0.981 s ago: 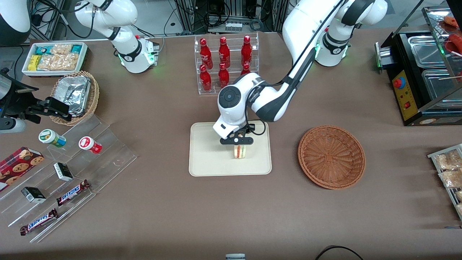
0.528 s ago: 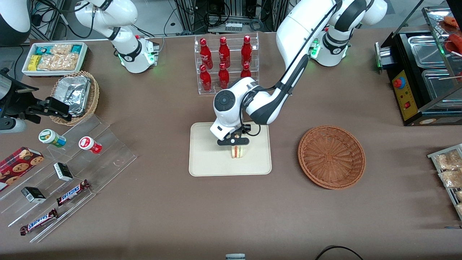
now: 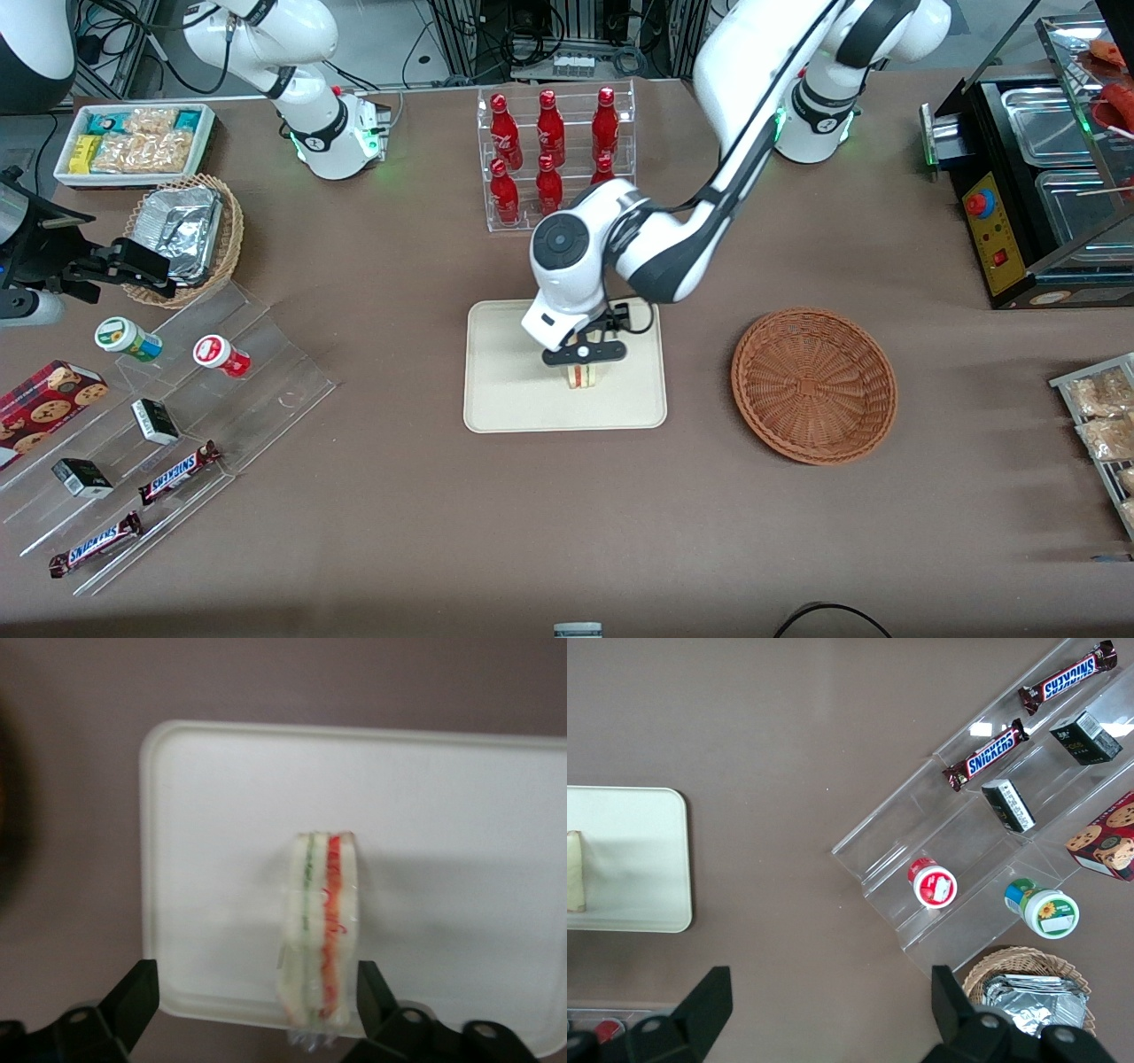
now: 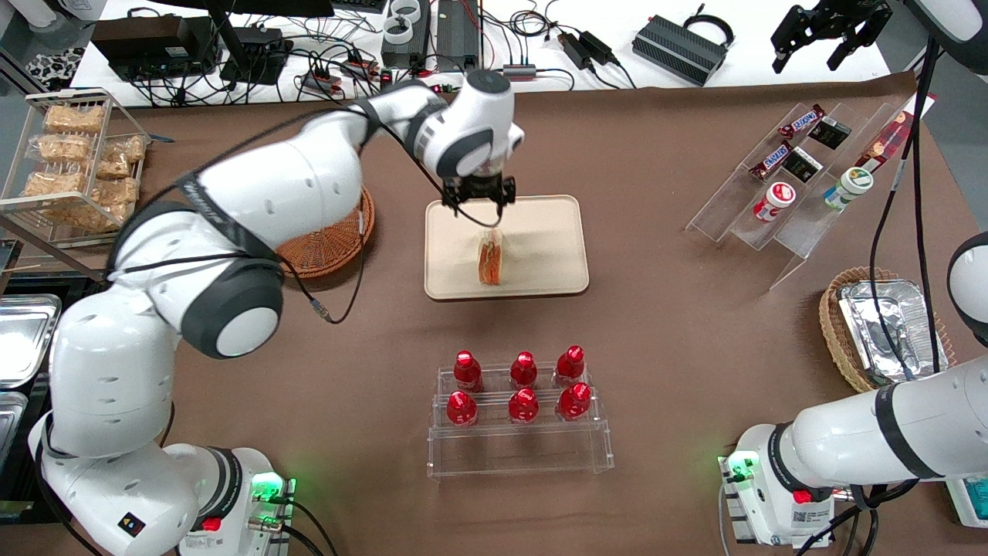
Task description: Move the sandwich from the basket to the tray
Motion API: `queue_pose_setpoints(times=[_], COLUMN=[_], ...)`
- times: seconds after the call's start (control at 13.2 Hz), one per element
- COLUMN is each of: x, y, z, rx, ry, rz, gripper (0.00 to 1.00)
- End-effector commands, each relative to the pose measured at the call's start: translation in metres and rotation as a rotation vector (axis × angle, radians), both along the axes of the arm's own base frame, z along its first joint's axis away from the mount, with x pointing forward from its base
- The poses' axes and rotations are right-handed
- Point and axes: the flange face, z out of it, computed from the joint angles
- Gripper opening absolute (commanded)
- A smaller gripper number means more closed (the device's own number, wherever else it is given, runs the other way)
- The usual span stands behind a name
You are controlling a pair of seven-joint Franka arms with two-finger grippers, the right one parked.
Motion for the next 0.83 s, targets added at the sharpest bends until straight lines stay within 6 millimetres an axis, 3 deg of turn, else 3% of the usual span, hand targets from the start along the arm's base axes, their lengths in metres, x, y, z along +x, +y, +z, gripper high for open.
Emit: queue_pose_setpoints(times=[0.0,0.23,0.38,0.75], x=[0.018,0.020,0.019,-0.009], y=[0.066,0.145,0.206,0.318], z=[0.089,0.170,0.210,0.258], rx=[-0.004,0.039,0.043,-0.033], ry=[-0.014,0.017,0.033,0.035], rz=[0.102,0.143,0.130,0.067], gripper=[1.00,1.00,1.00,1.00])
